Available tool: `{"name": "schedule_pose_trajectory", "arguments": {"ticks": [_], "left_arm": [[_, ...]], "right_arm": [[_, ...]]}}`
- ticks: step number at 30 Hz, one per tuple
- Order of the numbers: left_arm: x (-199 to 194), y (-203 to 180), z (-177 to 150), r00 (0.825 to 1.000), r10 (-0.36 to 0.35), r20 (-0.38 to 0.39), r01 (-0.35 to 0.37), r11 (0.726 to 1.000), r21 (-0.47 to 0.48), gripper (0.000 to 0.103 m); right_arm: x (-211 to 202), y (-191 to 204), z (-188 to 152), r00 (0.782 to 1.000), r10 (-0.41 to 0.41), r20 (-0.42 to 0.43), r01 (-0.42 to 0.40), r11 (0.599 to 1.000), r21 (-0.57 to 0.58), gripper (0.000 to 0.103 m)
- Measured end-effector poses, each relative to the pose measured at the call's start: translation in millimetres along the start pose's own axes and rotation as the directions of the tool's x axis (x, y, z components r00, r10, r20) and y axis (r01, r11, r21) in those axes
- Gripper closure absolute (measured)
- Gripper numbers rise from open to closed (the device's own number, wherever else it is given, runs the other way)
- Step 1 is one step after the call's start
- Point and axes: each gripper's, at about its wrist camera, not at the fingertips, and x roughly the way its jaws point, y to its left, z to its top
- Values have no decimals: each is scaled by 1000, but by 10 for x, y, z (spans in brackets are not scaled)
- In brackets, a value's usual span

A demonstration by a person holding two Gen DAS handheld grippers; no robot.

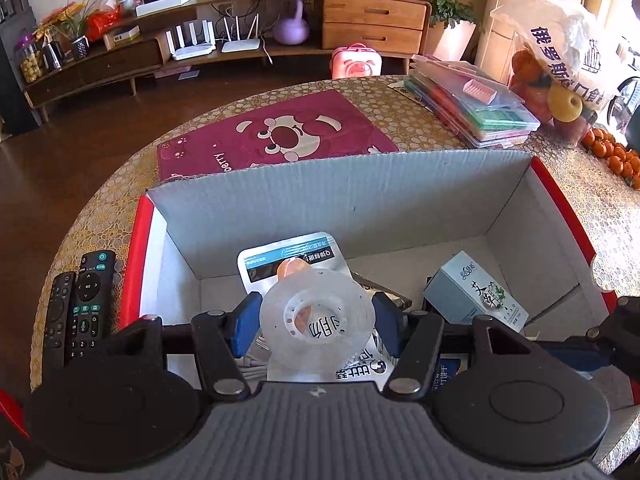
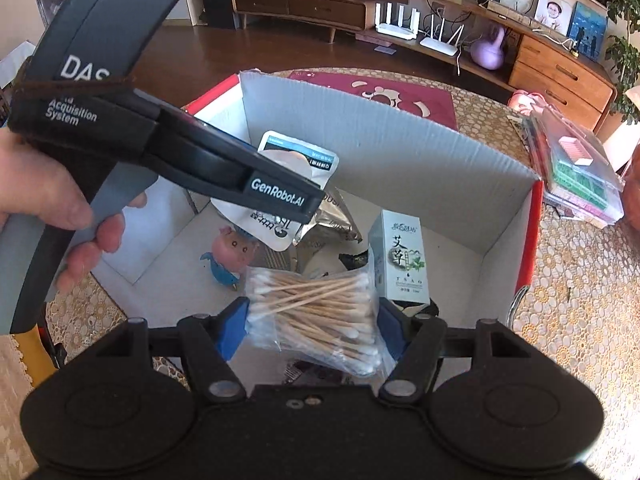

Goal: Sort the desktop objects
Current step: 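Open the left tool releasing the tape roll while the right tool drops the swab bag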

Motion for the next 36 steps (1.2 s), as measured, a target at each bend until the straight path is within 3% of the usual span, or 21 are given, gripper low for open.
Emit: {"name": "schedule_pose_trajectory", "arguments": {"ticks": [8, 15, 17, 26, 28, 36], "left_arm": [[57, -12, 25, 1000, -15, -10, 15, 1000, 9, 44], [109, -29, -18, 999, -33, -33, 33, 999, 8, 43], [129, -31, -31, 998, -40, -44, 40, 999, -1, 43], [78, -29, -56, 998, -44, -51, 43, 999, -24, 32], [43, -27, -54, 998, -48, -46, 47, 998, -30, 30], [-102, -50, -26, 998, -51, -28, 50, 998, -45, 25]], "right_arm": [[101, -112, -27, 997, 52, -49, -48, 996, 73, 36], [67, -95, -28, 998, 44, -44, -40, 996, 75, 34], [48, -108, -30, 998, 44, -40, -41, 996, 76, 30], [-91, -149, -42, 997, 78, -3, -77, 991, 105, 23], [-154, -139, -48, 997, 77, 20, -78, 992, 97, 15], [-351, -163, -98, 996, 67, 54, -72, 992, 103, 14]]}}
